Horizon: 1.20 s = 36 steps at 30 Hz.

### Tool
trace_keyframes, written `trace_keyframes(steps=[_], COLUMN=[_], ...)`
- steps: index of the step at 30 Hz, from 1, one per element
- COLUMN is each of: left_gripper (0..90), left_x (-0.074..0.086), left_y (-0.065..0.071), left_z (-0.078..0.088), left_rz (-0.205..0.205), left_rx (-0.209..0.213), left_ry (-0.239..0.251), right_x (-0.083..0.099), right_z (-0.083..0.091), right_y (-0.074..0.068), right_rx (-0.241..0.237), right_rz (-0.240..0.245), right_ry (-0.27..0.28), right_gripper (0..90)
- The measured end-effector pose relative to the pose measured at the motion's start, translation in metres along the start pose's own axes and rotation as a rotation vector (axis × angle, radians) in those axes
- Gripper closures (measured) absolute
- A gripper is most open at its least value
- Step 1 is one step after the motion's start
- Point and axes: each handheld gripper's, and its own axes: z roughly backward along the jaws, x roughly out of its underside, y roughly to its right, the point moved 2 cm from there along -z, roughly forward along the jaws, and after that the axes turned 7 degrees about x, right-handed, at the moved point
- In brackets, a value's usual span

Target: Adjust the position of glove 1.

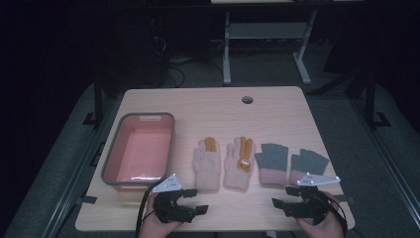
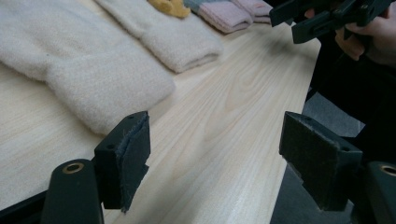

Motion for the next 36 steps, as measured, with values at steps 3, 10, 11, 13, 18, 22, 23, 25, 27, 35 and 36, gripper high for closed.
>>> trace_keyframes(steps=[3,10,11,13,18,22,23,25,27,35,36], left_gripper=[24.9,24.9,24.9,24.9,24.8,24.6,24.7,24.6,24.5,24.3,24.3], left_x=[0.0,0.0,0.001,0.001,0.0,0.0,0.0,0.0,-0.001,0.0,0.0], left_y=[-0.001,-0.001,-0.001,-0.002,-0.003,-0.003,-0.003,-0.003,-0.003,-0.001,-0.001], left_z=[0.001,0.004,0.005,0.006,0.007,0.007,0.007,0.006,0.004,0.002,0.001], left_rz=[0.009,0.009,0.009,0.012,0.01,0.003,0.001,-0.006,-0.011,-0.011,-0.01], left_rx=[0.003,0.008,0.008,0.011,0.01,0.007,0.002,-0.007,-0.002,0.003,0.004], left_ry=[0.006,0.014,0.014,0.018,0.027,0.02,0.018,0.015,0.012,0.003,0.005], right_x=[0.0,-0.003,-0.005,-0.009,-0.021,-0.031,-0.034,-0.04,-0.045,-0.064,-0.067], right_z=[0.0,-0.001,-0.001,-0.001,-0.005,-0.009,-0.01,-0.011,-0.013,-0.014,-0.014], right_y=[-0.002,-0.003,-0.005,-0.007,-0.009,-0.013,-0.014,-0.016,-0.017,-0.021,-0.022], right_rx=[-0.009,-0.043,-0.036,-0.043,-0.056,-0.062,-0.062,-0.071,-0.08,-0.074,-0.073], right_rz=[-0.005,-0.021,-0.011,-0.011,0.005,0.039,0.054,0.051,0.052,0.094,0.099], right_ry=[-0.001,-0.018,-0.02,-0.018,-0.028,-0.049,-0.041,-0.043,-0.046,-0.059,-0.065], right_gripper=[28.7,29.8,29.9,30.0,29.9,29.9,29.9,29.6,29.4,29.6,29.7])
